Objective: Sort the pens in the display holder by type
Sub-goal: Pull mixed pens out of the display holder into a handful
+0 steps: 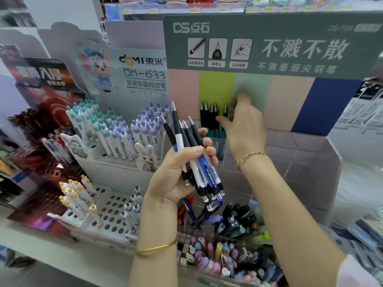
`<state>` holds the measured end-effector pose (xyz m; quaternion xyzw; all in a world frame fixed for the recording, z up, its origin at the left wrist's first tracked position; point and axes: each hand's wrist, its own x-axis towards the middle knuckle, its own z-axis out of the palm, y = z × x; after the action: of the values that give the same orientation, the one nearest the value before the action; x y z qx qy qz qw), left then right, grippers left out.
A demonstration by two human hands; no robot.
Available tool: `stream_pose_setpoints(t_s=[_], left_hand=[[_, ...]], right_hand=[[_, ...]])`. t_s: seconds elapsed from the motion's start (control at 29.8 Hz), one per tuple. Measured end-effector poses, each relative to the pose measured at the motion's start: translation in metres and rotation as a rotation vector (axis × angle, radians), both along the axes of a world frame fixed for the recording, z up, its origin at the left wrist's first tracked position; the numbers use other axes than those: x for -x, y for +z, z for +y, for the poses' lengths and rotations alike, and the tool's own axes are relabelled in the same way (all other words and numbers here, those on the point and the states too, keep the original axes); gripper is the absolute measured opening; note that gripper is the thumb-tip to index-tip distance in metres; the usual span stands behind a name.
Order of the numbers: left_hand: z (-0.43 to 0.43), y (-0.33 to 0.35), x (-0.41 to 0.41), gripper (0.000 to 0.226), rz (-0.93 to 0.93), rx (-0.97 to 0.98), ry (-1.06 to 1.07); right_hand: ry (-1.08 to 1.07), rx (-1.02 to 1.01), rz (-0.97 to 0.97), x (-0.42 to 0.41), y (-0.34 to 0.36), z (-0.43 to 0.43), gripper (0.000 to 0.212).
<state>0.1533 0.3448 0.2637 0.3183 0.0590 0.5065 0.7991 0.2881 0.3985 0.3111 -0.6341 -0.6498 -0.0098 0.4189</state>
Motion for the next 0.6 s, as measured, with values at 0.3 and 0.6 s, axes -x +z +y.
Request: stream_pose_setpoints(t_s=[0.3, 0.6], left_hand=[[-0.004, 0.010, -0.010, 0.017, 0.193, 0.030, 0.220], [-0.004, 0.014, -0.017, 0.024, 0.101, 0.146, 0.359]], right_hand=[[0.429, 0.095, 0.344, 0.005, 0.020, -0.030, 0.014], [0.515, 0.284, 0.454, 0.006, 0.017, -0.043, 0.023]])
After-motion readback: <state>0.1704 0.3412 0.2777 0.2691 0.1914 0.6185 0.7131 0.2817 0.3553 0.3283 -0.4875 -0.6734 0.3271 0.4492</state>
